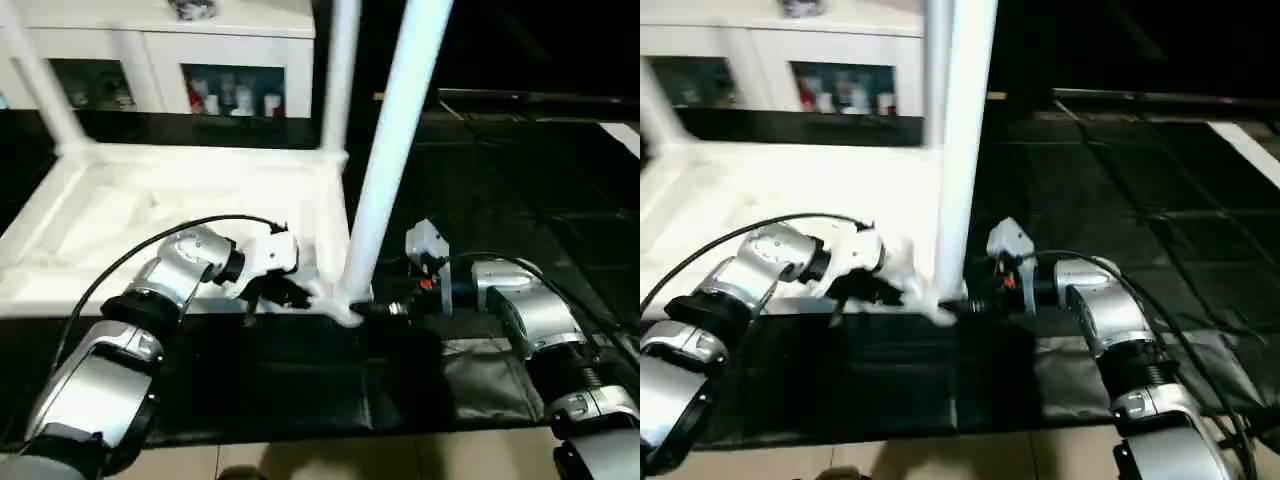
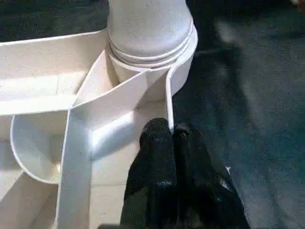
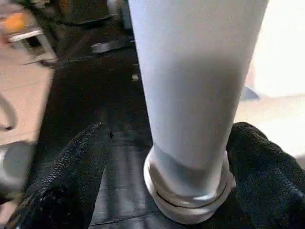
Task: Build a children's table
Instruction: Rotate leg to tighten
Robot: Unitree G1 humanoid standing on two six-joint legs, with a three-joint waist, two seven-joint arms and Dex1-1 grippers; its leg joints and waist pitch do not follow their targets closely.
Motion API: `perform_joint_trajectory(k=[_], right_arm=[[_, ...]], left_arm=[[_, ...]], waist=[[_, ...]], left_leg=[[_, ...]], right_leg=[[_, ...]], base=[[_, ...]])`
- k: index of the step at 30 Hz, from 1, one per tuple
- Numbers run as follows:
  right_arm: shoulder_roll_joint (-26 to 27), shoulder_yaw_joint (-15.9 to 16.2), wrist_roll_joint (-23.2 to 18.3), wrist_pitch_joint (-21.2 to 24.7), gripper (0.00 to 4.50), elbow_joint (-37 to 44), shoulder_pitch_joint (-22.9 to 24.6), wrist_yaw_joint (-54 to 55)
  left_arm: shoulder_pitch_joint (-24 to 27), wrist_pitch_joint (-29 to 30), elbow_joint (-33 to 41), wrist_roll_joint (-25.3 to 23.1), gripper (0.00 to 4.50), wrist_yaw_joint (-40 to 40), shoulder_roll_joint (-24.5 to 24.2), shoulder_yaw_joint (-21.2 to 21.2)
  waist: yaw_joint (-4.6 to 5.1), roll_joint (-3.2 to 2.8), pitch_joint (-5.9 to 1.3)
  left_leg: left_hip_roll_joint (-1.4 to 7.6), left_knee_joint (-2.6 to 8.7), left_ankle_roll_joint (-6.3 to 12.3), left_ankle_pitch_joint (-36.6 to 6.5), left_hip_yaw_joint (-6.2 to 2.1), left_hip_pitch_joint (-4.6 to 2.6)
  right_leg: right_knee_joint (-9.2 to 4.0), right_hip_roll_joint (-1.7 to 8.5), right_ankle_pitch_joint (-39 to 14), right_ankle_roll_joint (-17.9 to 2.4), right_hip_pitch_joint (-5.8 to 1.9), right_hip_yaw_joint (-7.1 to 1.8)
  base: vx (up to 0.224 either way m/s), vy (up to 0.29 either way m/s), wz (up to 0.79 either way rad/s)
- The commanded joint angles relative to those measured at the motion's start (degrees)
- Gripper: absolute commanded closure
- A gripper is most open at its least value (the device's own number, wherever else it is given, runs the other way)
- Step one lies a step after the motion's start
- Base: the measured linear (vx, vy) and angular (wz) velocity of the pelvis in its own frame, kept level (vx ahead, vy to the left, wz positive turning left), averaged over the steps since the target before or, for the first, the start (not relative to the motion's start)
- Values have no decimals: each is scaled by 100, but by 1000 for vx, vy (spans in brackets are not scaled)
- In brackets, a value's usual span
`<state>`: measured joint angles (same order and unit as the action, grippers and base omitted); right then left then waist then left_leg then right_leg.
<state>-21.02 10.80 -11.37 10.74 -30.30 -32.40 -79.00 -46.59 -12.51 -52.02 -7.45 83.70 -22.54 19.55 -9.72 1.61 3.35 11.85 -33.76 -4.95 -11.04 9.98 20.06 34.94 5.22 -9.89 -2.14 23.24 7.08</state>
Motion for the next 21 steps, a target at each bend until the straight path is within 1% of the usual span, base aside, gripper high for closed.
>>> perform_joint_trajectory(k=[1,2,3,4,5,6,7,8,9,10,12,13,14,15,16,17,21], right_arm=[[-72,115,-33,11,91,60,9,-261],[-72,135,-38,19,100,33,-5,-344],[-72,136,-38,20,100,32,-6,-348],[-71,145,-52,32,112,14,-19,-413],[-69,148,-59,33,121,11,-23,-433],[-67,154,-68,38,121,12,-25,-453],[-65,162,-78,45,132,14,-27,-477],[-64,178,-92,51,143,18,-29,-521],[-66,199,-109,76,153,32,-27,-580],[-69,213,-118,86,153,35,-27,-623],[-67,234,-130,85,175,32,-30,-650],[-68,236,-131,85,175,26,-33,-655],[-69,238,-133,85,192,20,-35,-661],[-68,243,-134,78,192,9,-39,-674],[-58,235,-128,88,211,2,-39,-718],[-53,233,-126,92,211,7,-35,-726],[-28,218,-144,144,240,78,17,-686]], left_arm=[[59,-242,245,-74,450,377,30,264],[66,-311,251,-96,450,432,17,293],[67,-314,251,-97,450,434,17,294],[65,-364,243,-105,450,459,10,314],[64,-374,238,-106,450,465,8,320],[64,-386,238,-108,450,465,5,325],[64,-401,238,-111,450,465,2,330],[65,-401,241,-110,450,463,1,335],[73,-405,255,-105,450,460,-6,333],[77,-399,268,-101,450,460,-9,330],[93,-404,283,-98,450,457,-23,320],[93,-406,280,-101,450,449,-23,319],[93,-407,276,-104,450,441,-23,318],[98,-411,278,-107,450,435,-24,314],[97,-405,259,-119,450,410,-19,307],[98,-399,254,-119,450,407,-18,305],[94,-188,224,-84,450,461,-6,291]], waist=[[33,-81,-417],[31,-77,-417],[27,-59,-414],[27,-64,-415],[17,-56,-421],[20,-61,-416],[18,-60,-418],[20,-30,-419],[15,-44,-420],[15,-34,-420],[10,-41,-428],[10,-26,-425],[6,-30,-424],[7,-33,-420],[4,-35,-421],[2,-34,-421],[1,-35,-425]], left_leg=[[228,394,166,-1070,-31,-43],[229,397,147,-1086,-35,-36],[233,401,133,-1086,-38,-33],[232,401,131,-1096,-38,-32],[235,397,125,-1081,-34,-47],[234,400,118,-1077,-37,-42],[234,401,115,-1068,-38,-41],[231,398,118,-1046,-35,-33],[230,398,121,-1012,-39,-27],[230,397,122,-994,-37,-29],[233,393,129,-940,-38,-29],[230,391,136,-919,-35,-22],[227,390,138,-922,-35,-24],[224,391,137,-941,-32,-25],[225,391,132,-948,-32,-28],[223,389,130,-956,-32,-25],[226,390,128,-931,-34,-27]], right_leg=[[-399,444,-1154,-1158,-349,-380],[-395,448,-1196,-1143,-357,-381],[-397,450,-1263,-1109,-355,-380],[-399,448,-1292,-1093,-353,-380],[-401,450,-1304,-1079,-341,-382],[-403,445,-1319,-1071,-342,-382],[-400,444,-1315,-1064,-344,-381],[-398,444,-1311,-1051,-350,-381],[-393,448,-1310,-1042,-351,-379],[-395,446,-1309,-1034,-348,-380],[-380,447,-1248,-1045,-348,-381],[-375,444,-1194,-1053,-350,-381],[-377,445,-1214,-1052,-348,-379],[-387,444,-1280,-1033,-345,-379],[-392,447,-1312,-1025,-345,-378],[-398,448,-1355,-1004,-346,-379],[-393,445,-1355,-989,-345,-378]], base=[[0,0,0],[0,0,0],[0,0,0],[0,0,0],[0,0,0],[0,0,0],[0,0,0],[0,0,0],[0,0,0],[0,0,0],[0,0,0],[0,0,0],[0,0,0],[0,0,0],[0,0,0],[0,0,0],[0,0,0]])
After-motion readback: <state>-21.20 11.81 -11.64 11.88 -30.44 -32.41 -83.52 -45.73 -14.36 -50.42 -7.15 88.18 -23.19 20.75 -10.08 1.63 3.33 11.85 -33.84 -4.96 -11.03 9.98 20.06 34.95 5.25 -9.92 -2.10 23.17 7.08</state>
